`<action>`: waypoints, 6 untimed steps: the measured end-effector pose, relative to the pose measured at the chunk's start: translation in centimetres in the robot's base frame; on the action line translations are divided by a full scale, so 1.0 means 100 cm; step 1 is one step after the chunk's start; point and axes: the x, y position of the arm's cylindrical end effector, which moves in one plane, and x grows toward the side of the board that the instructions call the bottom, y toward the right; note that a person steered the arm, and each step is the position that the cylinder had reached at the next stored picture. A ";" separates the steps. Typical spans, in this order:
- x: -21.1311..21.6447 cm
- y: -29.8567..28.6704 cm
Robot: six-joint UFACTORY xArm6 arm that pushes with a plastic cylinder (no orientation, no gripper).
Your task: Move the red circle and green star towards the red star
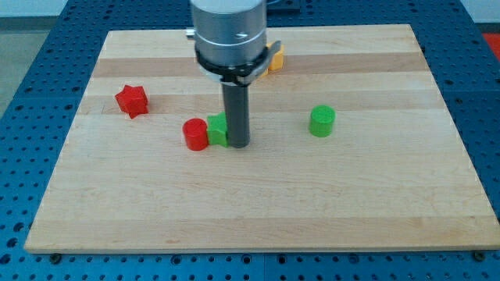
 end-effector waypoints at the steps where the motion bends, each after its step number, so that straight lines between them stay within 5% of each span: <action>1: 0.000 -0.025; 6: -0.001 -0.077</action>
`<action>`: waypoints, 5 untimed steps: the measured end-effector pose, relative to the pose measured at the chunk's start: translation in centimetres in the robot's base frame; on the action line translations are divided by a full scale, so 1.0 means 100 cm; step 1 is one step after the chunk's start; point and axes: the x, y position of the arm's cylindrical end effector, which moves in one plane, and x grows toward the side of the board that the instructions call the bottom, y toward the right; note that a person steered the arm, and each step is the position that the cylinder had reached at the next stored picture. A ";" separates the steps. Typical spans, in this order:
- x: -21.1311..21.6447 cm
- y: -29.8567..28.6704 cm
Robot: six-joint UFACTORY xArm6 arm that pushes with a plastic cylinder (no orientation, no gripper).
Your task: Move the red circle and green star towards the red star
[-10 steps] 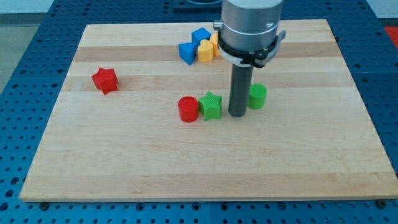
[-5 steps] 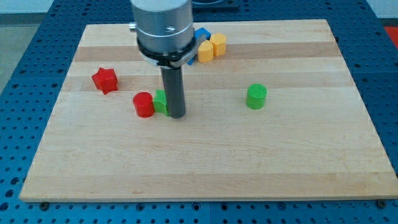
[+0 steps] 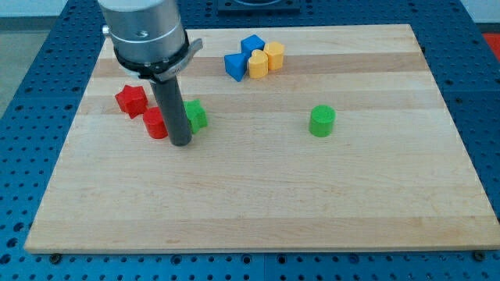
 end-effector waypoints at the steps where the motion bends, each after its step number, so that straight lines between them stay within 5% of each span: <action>1: 0.004 -0.019; 5: -0.006 -0.043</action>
